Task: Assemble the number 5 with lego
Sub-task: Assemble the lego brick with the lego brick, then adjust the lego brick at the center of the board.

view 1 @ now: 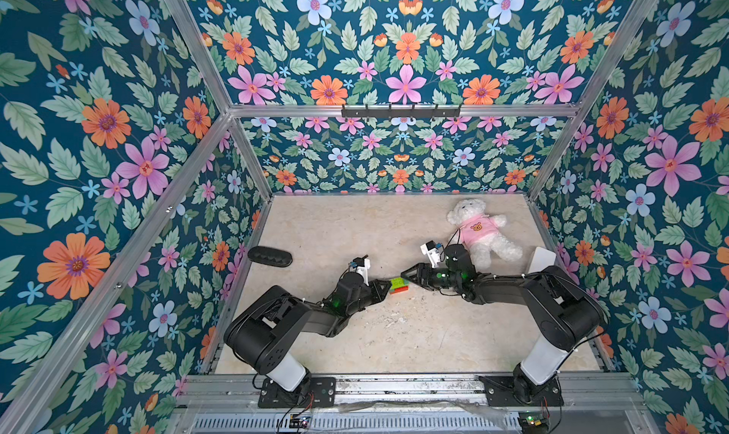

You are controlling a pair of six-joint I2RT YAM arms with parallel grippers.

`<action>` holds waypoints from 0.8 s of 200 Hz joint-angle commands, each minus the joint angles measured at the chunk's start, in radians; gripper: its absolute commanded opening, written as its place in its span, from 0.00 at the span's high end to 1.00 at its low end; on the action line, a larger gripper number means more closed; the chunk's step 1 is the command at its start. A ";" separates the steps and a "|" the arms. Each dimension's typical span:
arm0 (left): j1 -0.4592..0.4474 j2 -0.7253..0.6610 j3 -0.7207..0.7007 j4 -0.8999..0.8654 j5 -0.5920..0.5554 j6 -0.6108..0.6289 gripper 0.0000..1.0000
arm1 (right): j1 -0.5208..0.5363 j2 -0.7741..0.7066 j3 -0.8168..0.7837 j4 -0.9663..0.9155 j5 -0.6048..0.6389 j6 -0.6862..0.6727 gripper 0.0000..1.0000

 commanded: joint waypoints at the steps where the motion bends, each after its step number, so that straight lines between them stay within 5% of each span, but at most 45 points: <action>1: 0.001 0.004 -0.003 -0.255 -0.038 0.030 0.79 | -0.004 -0.029 0.006 -0.076 0.030 -0.055 0.38; 160: 0.002 -0.129 0.135 -0.417 -0.037 0.078 0.64 | 0.045 -0.238 -0.075 -0.278 0.183 -0.066 0.41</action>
